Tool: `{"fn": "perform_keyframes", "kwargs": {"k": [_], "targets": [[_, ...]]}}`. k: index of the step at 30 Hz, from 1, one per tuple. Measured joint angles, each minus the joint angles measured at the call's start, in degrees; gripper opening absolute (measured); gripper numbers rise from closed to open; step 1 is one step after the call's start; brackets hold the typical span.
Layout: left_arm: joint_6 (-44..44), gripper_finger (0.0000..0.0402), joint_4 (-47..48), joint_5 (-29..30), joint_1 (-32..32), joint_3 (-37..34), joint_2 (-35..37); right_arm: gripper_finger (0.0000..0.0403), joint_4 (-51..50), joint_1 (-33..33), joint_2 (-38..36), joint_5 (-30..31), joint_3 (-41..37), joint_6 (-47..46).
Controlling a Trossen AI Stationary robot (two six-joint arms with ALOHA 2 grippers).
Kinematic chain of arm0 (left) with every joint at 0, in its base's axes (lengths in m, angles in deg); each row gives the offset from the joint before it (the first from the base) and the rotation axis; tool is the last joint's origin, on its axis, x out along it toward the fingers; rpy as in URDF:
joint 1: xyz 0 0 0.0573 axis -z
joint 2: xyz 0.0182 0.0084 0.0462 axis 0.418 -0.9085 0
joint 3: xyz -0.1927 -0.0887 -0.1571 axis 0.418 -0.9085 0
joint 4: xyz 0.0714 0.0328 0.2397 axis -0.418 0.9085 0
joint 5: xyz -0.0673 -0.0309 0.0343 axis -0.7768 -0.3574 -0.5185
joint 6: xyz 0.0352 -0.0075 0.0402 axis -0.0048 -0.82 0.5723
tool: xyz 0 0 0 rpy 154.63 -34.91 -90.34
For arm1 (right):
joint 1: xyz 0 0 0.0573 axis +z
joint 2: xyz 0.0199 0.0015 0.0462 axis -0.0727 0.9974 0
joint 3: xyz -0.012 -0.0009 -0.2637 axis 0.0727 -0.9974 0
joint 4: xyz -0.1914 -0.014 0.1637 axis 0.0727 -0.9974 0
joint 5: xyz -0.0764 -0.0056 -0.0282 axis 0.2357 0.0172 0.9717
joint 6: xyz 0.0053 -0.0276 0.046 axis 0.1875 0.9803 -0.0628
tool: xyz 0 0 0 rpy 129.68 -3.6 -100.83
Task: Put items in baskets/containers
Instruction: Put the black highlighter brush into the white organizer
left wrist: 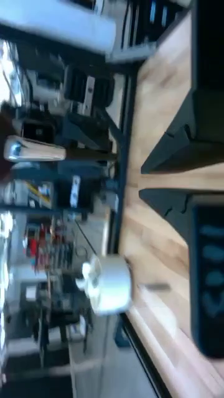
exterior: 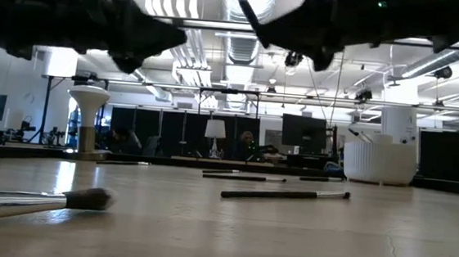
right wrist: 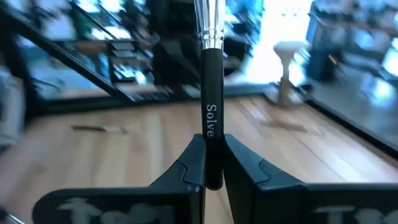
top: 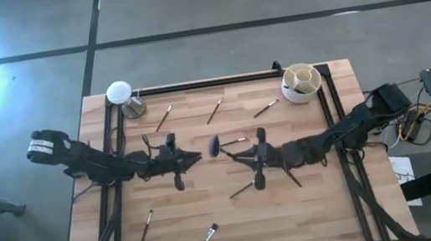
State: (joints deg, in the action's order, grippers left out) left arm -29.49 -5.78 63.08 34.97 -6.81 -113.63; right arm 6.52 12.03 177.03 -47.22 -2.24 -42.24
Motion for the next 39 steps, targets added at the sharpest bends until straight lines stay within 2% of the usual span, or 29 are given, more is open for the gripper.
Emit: {"fn": "perform_keyframes", "kwargs": {"k": [4, 6, 8, 14, 22, 39], "targets": [[1.2, 0.0081, -5.6, -6.4, 1.0, 4.2, -4.0, 0.0029, 8.6, -0.1, 5.6, -3.4, 2.0, 4.2], [2.4, 0.0091, -9.2, -10.2, 1.4, 5.8, -6.1, 0.0029, 9.3, 0.0, 7.4, -3.8, 3.7, 5.3], [2.9, 0.0097, -10.6, -11.6, 2.0, 6.8, -7.5, 0.0029, 9.4, 0.1, 8.8, -3.9, 5.5, 6.0], [4.3, 0.0101, -11.1, -11.9, 3.3, 9.5, -9.9, 0.0029, 9.4, 0.4, 10.3, -4.9, 7.7, 6.8], [5.6, 0.0101, -11.9, -8.3, 3.6, 9.6, -9.8, 0.0028, 9.3, 0.4, 10.4, -5.4, 7.9, 6.1], [4.4, 0.0100, -10.9, -7.8, 3.6, 12.4, -9.7, 0.0028, 6.2, 0.4, 10.8, -8.3, 8.6, 4.2]]}}
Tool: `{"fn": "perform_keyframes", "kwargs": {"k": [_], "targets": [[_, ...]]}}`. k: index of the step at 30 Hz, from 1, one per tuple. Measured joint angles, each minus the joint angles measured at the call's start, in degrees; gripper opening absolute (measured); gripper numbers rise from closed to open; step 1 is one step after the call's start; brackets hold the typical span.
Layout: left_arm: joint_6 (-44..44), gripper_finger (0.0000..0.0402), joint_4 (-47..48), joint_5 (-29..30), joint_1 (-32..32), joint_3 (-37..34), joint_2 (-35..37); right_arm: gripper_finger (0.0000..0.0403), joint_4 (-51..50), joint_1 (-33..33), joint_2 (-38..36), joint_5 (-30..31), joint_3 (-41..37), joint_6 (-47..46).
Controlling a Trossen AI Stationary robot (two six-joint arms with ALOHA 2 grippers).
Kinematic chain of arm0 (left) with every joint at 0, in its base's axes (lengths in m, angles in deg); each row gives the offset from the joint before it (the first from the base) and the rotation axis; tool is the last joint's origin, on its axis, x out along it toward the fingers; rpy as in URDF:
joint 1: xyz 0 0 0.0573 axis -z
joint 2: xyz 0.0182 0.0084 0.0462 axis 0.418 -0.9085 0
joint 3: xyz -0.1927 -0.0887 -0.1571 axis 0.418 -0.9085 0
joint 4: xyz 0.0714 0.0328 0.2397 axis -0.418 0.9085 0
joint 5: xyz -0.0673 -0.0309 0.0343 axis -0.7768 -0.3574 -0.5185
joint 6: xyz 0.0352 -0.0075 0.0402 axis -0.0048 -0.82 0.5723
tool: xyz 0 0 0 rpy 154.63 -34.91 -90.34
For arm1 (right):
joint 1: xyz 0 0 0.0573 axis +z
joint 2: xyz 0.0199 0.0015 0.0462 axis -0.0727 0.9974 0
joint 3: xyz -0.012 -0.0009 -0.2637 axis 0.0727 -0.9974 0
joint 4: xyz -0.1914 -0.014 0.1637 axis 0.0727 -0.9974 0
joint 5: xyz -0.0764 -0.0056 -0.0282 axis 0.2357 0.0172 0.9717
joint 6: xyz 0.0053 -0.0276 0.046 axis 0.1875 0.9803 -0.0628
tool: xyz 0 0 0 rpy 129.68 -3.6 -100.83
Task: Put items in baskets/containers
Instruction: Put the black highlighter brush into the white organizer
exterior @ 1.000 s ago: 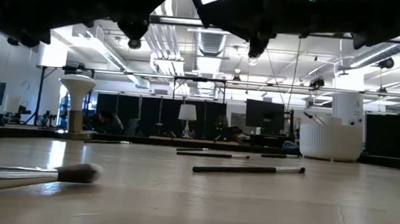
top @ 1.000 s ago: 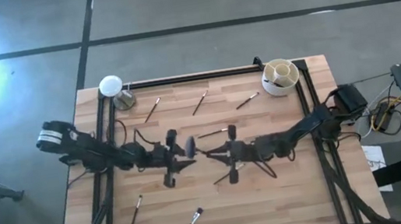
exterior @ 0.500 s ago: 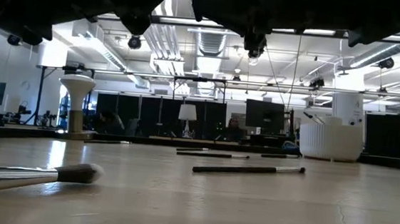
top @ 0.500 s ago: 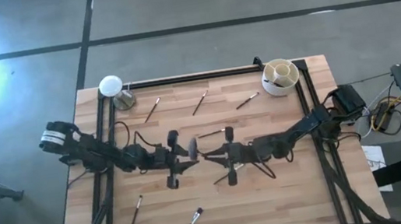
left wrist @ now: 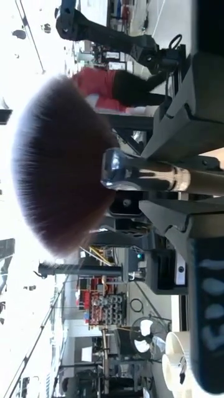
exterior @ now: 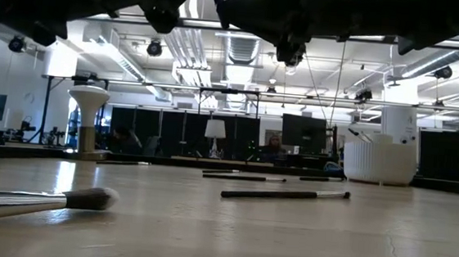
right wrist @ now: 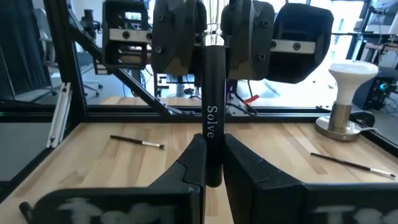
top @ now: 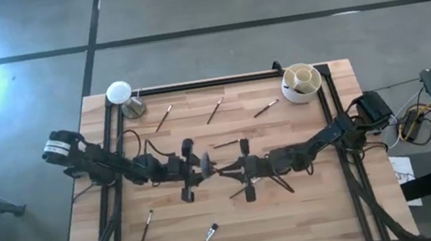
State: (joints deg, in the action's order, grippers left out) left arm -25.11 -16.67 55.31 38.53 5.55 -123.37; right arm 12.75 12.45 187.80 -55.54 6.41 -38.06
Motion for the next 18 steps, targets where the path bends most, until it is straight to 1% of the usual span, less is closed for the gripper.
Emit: {"fn": "perform_keyframes", "kwargs": {"k": [4, 8, 11, 13, 17, 18], "targets": [[0.0, 0.0100, 1.2, 0.0, 0.0, 0.7, 0.0, 0.0028, -0.1, 0.0, 0.0, 0.0, 0.2, -0.2], [0.9, 0.0100, 2.7, -2.1, -0.1, 1.3, 0.0, 0.0028, -0.6, 0.0, 0.0, -0.1, 0.2, -0.2], [1.2, 0.0098, 2.8, -2.3, 0.0, 1.3, 0.0, 0.0028, -1.2, 0.0, 0.0, -0.1, 0.5, -0.2], [1.6, 0.0088, 2.8, -1.9, 0.0, 1.3, 0.0, 0.0028, -1.6, 0.0, 0.0, -0.1, 0.7, -0.1], [2.7, 0.0048, 2.9, -1.5, 0.0, 1.3, 0.0, 0.0028, -2.1, 0.0, 0.0, 0.3, 0.7, -0.2], [3.0, 0.0047, 2.9, -1.5, 0.0, 1.3, 0.0, 0.0030, -2.3, 0.0, 0.0, 0.4, 0.7, -0.2]]}}
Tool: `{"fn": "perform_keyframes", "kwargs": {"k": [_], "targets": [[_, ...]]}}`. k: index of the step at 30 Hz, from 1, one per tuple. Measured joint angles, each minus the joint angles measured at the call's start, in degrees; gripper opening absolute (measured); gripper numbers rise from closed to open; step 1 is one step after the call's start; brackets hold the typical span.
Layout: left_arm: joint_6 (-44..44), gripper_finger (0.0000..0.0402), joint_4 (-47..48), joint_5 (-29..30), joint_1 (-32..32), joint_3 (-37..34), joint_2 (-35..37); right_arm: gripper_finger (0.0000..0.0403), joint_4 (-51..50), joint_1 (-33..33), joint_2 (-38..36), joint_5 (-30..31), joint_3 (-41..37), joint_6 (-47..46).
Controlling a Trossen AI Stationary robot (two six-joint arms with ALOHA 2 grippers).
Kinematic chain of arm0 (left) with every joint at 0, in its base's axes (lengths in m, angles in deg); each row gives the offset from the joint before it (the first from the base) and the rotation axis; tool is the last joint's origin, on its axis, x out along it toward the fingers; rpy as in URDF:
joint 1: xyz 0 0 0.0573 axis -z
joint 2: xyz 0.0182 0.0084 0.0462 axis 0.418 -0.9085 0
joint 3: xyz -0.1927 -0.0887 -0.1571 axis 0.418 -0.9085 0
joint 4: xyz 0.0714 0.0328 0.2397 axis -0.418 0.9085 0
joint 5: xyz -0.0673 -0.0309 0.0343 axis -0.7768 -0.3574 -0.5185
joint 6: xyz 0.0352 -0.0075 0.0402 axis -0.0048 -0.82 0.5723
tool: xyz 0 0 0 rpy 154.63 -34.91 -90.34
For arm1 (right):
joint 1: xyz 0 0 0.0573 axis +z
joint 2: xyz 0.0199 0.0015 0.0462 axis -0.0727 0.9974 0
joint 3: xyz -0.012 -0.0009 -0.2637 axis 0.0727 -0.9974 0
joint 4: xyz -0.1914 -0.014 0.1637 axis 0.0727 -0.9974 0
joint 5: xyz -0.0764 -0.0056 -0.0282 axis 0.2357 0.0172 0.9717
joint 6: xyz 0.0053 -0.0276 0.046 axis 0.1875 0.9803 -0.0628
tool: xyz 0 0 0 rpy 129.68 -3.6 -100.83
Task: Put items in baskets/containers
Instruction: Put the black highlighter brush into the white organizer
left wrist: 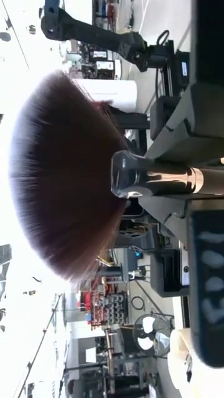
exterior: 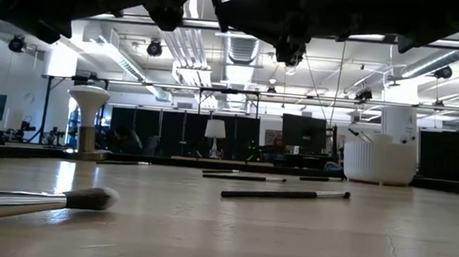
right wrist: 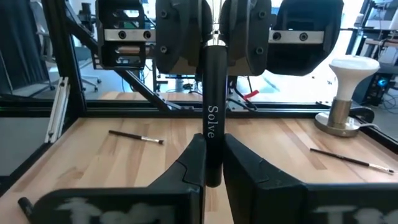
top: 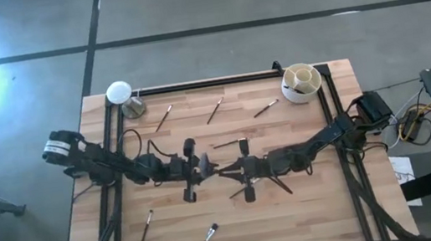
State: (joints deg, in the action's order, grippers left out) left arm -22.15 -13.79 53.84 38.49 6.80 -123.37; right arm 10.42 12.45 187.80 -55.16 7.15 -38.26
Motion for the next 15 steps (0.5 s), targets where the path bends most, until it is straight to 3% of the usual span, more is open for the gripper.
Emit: {"fn": "perform_keyframes", "kwargs": {"k": [3, 11, 15], "targets": [[0.0, 0.0047, 0.5, 0.7, 0.0, -0.3, 0.0, 0.0046, -1.0, 0.0, -0.1, 0.8, 0.0, -0.6], [2.4, 0.0047, 8.2, 8.4, -0.1, -0.4, 0.4, 0.0112, -12.4, 1.8, -5.6, 11.6, 0.0, 0.4], [2.6, 0.0047, 10.7, 9.3, -0.2, -0.4, 0.6, 0.0143, -13.9, 2.7, -8.9, 12.4, 0.1, 1.4]]}}
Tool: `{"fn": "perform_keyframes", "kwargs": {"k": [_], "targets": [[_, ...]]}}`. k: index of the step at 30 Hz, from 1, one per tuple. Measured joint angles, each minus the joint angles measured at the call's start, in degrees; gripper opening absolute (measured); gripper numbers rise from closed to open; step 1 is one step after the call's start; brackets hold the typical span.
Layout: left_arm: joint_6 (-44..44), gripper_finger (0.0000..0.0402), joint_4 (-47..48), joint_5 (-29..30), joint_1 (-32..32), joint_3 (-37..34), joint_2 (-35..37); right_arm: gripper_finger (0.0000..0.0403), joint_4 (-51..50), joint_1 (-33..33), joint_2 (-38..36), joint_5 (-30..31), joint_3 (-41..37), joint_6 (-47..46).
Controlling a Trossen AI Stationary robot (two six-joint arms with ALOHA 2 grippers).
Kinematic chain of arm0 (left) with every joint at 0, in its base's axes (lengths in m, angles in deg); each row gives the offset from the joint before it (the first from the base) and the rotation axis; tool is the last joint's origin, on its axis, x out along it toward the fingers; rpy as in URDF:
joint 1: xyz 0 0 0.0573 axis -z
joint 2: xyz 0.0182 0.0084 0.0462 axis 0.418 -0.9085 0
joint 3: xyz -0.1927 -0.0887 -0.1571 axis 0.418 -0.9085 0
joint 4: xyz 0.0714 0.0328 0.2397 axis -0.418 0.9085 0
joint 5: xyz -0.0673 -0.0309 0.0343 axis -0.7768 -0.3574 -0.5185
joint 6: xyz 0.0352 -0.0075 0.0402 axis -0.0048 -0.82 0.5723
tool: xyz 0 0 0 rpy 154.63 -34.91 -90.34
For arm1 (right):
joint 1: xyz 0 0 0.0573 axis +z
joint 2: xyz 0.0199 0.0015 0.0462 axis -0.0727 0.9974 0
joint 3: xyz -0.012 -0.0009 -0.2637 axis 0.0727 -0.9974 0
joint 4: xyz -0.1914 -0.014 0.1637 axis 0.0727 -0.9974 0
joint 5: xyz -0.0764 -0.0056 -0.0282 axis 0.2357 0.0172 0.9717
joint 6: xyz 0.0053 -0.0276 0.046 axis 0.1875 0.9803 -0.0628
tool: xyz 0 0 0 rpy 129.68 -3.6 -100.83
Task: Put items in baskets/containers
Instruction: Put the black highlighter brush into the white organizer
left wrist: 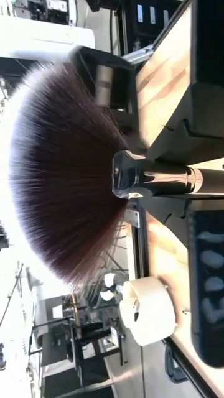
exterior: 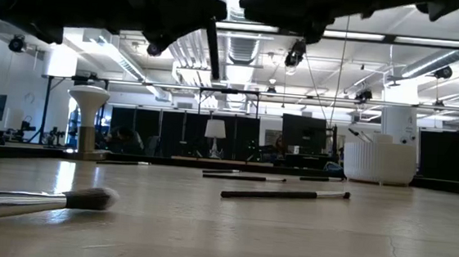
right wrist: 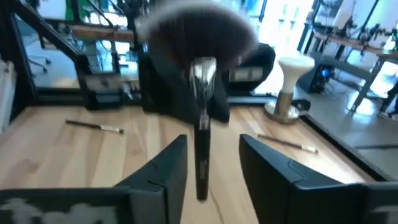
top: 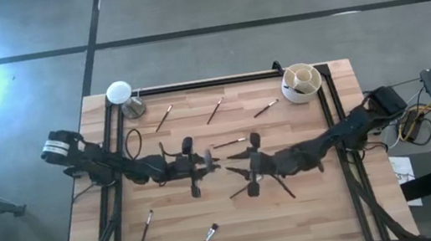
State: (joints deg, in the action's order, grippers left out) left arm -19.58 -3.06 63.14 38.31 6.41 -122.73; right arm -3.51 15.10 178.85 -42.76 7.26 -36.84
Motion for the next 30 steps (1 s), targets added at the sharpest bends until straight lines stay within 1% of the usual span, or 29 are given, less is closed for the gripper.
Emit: {"fn": "perform_keyframes", "kwargs": {"k": [4, 8, 12, 15, 18, 21, 24, 27, 30], "targets": [[0.0, 0.0047, 2.1, 0.0, 0.0, 0.6, 0.0, 0.0180, 0.1, 0.0, -0.4, -0.1, 0.1, 0.1], [0.0, 0.0047, 5.5, 0.6, 0.0, 2.1, 0.0, 0.0225, 1.7, -0.4, 1.0, -0.1, 0.1, 0.0], [0.1, 0.0047, 8.3, 1.3, 0.0, 3.3, 0.0, 0.0266, 2.0, -0.4, 2.5, -0.1, 2.4, 0.3], [0.0, 0.0047, 9.0, 1.5, 0.0, 3.5, 0.0, 0.0288, 1.9, -0.5, 3.6, -0.2, 5.1, 1.7], [0.0, 0.0047, 9.0, 1.5, 0.0, 3.6, 0.0, 0.0300, 1.7, -0.8, 5.1, -0.3, 8.1, 3.1], [0.0, 0.0047, 9.0, 1.5, 0.0, 3.6, 0.0, 0.0299, 0.4, -1.6, 6.8, -0.3, 11.4, 2.8], [0.0, 0.0047, 9.0, 1.5, 0.0, 3.6, 0.0, 0.0286, -2.5, -2.8, 8.7, -0.3, 14.6, 1.6], [0.0, 0.0047, 9.0, 1.8, 0.0, 3.6, 0.0, 0.0257, -4.2, -3.2, 10.4, -0.1, 16.8, 1.7], [0.0, 0.0047, 9.4, 2.3, 0.0, 3.6, 0.0, 0.0210, -4.3, -3.1, 11.6, 0.0, 18.3, 3.0]]}}
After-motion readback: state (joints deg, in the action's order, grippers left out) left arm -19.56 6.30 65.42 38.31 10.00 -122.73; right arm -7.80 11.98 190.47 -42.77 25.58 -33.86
